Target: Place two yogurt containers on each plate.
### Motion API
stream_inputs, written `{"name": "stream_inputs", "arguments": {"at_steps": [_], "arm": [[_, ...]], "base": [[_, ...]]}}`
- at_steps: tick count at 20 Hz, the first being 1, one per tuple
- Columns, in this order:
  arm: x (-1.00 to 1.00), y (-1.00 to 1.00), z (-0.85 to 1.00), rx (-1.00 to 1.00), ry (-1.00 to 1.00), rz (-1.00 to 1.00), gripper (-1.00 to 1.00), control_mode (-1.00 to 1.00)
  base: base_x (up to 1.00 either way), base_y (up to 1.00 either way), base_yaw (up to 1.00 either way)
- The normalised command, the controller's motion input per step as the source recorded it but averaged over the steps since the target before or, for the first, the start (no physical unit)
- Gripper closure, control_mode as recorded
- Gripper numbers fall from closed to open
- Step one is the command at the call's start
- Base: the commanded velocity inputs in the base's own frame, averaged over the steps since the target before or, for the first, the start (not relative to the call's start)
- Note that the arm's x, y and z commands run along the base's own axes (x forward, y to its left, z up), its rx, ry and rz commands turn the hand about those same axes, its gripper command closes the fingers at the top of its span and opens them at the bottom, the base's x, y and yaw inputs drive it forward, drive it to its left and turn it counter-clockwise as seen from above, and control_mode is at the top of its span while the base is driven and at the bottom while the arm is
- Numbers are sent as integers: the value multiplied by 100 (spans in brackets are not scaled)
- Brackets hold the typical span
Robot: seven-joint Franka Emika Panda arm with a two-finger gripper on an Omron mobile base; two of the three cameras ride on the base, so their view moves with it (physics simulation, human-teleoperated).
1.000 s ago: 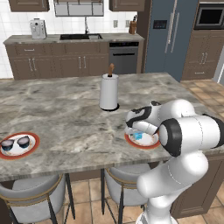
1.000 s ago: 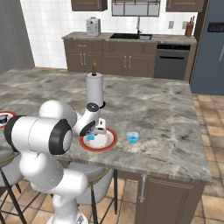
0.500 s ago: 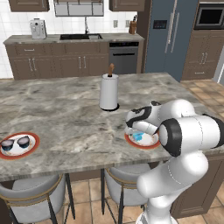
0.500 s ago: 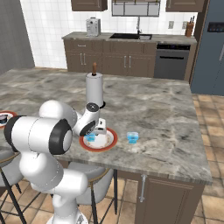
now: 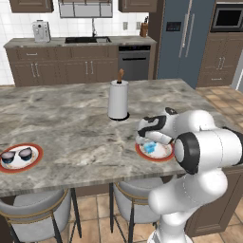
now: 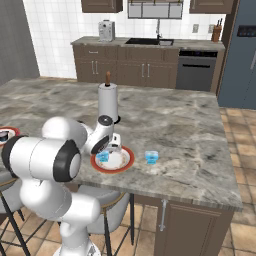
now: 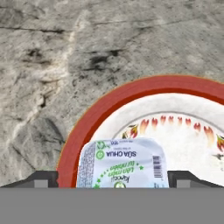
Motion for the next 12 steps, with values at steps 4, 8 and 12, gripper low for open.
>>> {"name": "stream_inputs", "arguments": {"at_steps": [4, 8, 12], "arm": [[-14, -16, 69, 0, 0, 0, -100, -100], [-2, -49, 52, -3, 7, 0, -100, -100], [5, -74, 31, -11, 17, -1, -100, -100]], "base": [[0, 0, 0], [0, 0, 0], [0, 0, 0]]}}
